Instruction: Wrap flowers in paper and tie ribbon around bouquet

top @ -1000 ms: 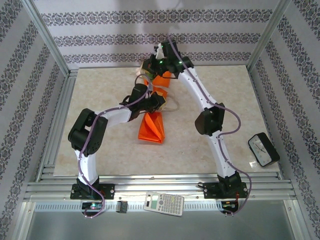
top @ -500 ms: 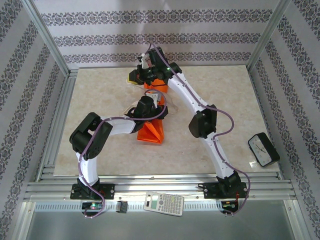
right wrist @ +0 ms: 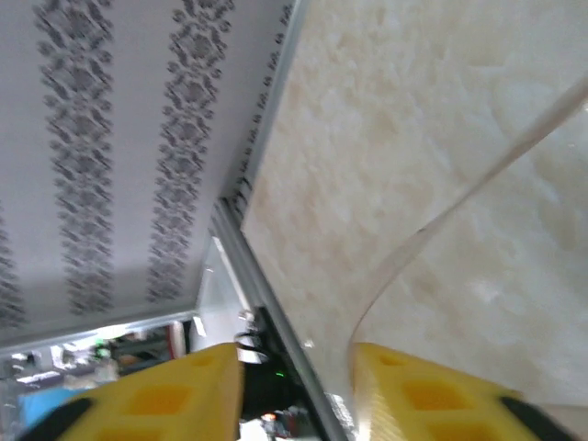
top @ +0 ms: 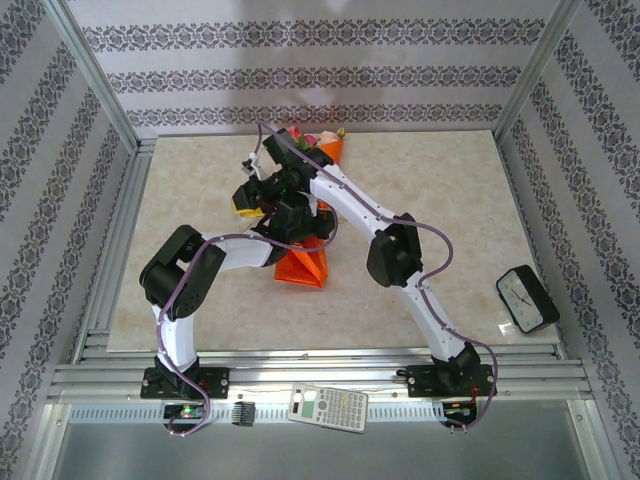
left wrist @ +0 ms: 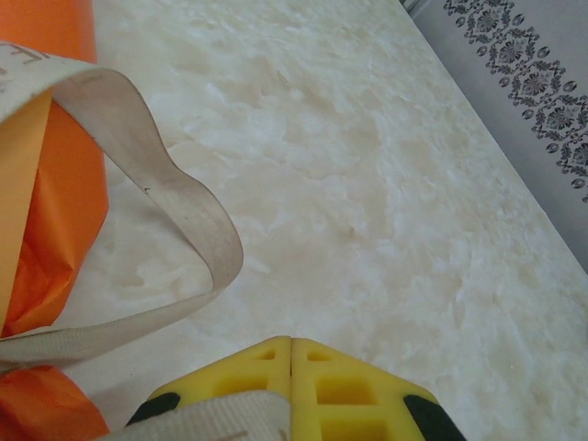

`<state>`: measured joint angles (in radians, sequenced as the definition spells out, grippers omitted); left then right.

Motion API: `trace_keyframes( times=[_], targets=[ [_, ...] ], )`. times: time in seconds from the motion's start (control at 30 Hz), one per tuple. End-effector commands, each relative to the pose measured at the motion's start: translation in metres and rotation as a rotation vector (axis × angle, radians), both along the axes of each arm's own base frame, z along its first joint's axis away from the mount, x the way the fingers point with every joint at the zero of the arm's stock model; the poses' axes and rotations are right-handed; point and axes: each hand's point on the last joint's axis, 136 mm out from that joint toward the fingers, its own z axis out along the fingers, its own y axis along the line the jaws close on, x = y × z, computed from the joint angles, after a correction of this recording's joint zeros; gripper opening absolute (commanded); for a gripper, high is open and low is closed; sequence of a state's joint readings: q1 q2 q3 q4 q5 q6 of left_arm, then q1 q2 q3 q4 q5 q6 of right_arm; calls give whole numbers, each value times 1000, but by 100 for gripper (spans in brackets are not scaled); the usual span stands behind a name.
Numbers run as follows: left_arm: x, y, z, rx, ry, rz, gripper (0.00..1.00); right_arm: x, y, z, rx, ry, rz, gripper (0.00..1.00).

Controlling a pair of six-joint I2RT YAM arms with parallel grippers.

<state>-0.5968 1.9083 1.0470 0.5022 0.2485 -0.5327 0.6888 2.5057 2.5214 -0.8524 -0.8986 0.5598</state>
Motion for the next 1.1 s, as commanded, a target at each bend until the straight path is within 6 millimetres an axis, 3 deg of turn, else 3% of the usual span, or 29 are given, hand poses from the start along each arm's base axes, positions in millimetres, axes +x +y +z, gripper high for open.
trace_keyframes(
  times=[0.0, 0.17, 0.3, 0.4, 0.47, 0.57, 0.67, 0.77, 0.9, 1.07],
  targets=[
    [4, -5, 13, -6, -54, 4, 0, 1, -21, 43, -3, -124, -20, 49],
    [4, -5, 15, -19, -43, 7, 0, 28, -34, 92, 60, -195, -124, 54],
    [6, -5, 27, -42, -36, 17, 0, 51, -52, 118, 64, -236, -240, 54],
    [10, 2, 41, -91, 8, 46, 0, 77, -88, 128, -13, -277, -416, 54],
    [16, 9, 50, -159, 87, 73, 0, 91, -122, 136, -81, -316, -564, 52],
    [23, 19, 60, -261, 225, 92, 0, 98, -176, 133, -169, -327, -769, 50],
    [29, 30, 60, -334, 369, 120, 0, 88, -219, 115, -261, -311, -903, 49],
    [36, 43, 64, -418, 459, 149, 0, 67, -236, 91, -323, -286, -937, 47],
    [49, 64, 67, -533, 558, 198, 0, 39, -234, 64, -366, -274, -923, 42],
    [70, 80, 68, -713, 683, 201, 0, 11, -191, 39, -394, -246, -832, 36]
  ],
)
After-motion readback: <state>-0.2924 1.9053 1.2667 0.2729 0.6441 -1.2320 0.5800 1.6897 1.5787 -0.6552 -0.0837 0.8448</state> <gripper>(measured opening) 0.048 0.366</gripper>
